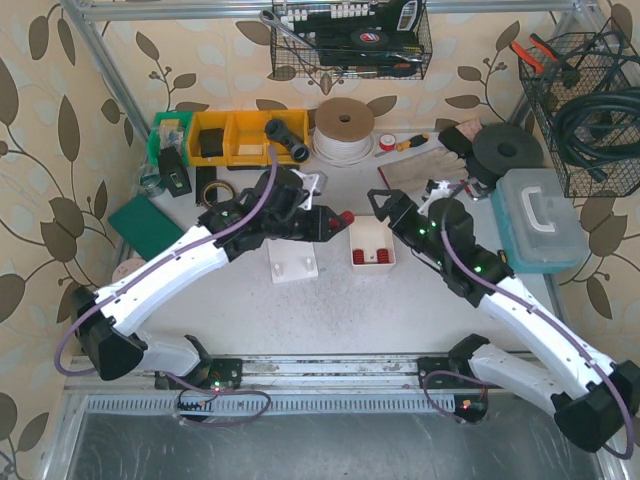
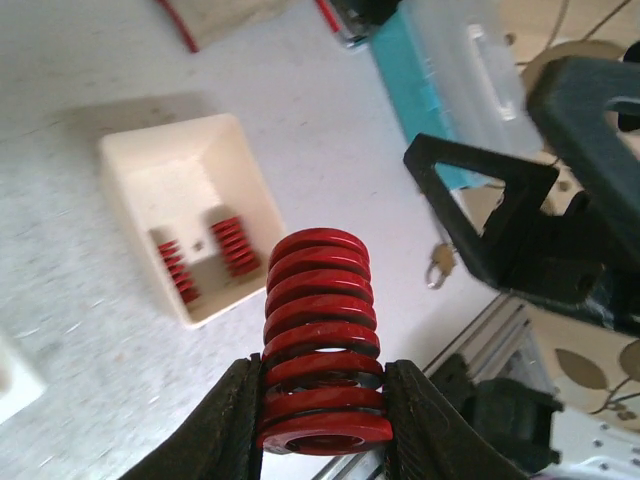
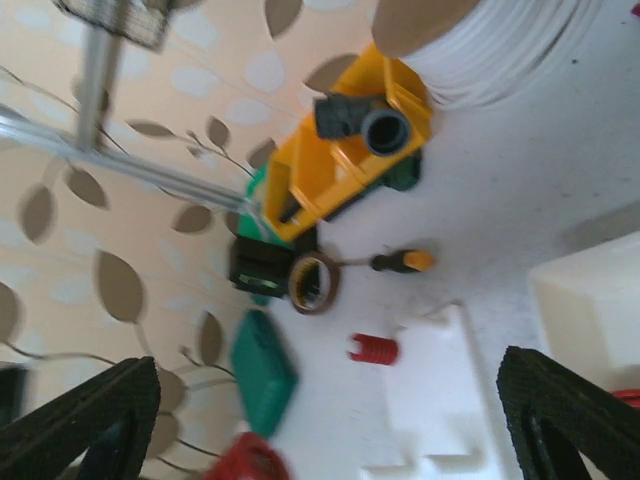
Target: Install the large spring
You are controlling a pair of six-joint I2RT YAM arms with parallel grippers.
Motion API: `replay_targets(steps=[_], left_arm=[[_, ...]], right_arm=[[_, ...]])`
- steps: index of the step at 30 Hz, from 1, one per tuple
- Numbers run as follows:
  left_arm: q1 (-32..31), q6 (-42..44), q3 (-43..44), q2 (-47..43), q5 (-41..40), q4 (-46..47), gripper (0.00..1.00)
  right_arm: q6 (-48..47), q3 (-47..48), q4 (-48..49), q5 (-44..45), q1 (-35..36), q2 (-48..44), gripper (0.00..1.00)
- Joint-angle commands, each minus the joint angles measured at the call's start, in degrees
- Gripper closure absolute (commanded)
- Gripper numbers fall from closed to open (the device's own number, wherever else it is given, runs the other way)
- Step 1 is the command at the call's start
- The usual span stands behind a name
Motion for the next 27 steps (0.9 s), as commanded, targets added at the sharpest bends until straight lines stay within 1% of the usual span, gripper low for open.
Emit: replay_targets(steps=[1,4,8,11,14,18,23,24,25,27], left_arm=[[1.4,7.8,3.3,-3.4,-2.4,-17.1,1.00],[2.9,10.6,5.3,-4.2,-5.0,-23.9,1.00],[3.8,14.4,9.4,-3.7,-9.0,-31.8,1.00],[3.9,16.1,12.3,-2.1,-10.7,-36.6,1.00],[3.9,16.2,14.1,-0.6,-12.4,-40.5,1.00],[3.9,14.9,15.5,0.6,-14.7,-43.9,1.00],[3.9,13.1,18.5,2.7,-16.0,-48.8,1.00],[3.9,12.8,18.9,3.1,-16.1,-49.4,1.00],[3.9,12.4,19.0,3.2,-16.3,-49.8,1.00],[3.9,12.1,19.1,3.3,-16.6,-50.3,1.00]], right_arm=[[-13.8,0.1,-4.9,-3.6,0.0,4.4,0.10],[-15.8,-0.6,-3.5,-4.1,0.3,6.7,0.12],[-20.1,-1.0,-4.6,2.2,3.4,9.5,0.12],[-22.5,-0.9,-5.2,5.0,5.2,11.2,0.12],[-23.7,-1.9,-4.2,6.0,5.9,11.9,0.12],[-26.2,-3.9,-1.4,5.3,6.0,11.4,0.11],[-26.1,-6.1,1.8,4.9,6.2,9.3,0.11],[-25.5,-7.1,3.6,4.7,6.4,8.6,0.10],[-24.9,-8.8,5.8,4.8,6.6,8.3,0.01],[-24.3,-10.3,8.8,5.9,7.3,8.2,0.00]])
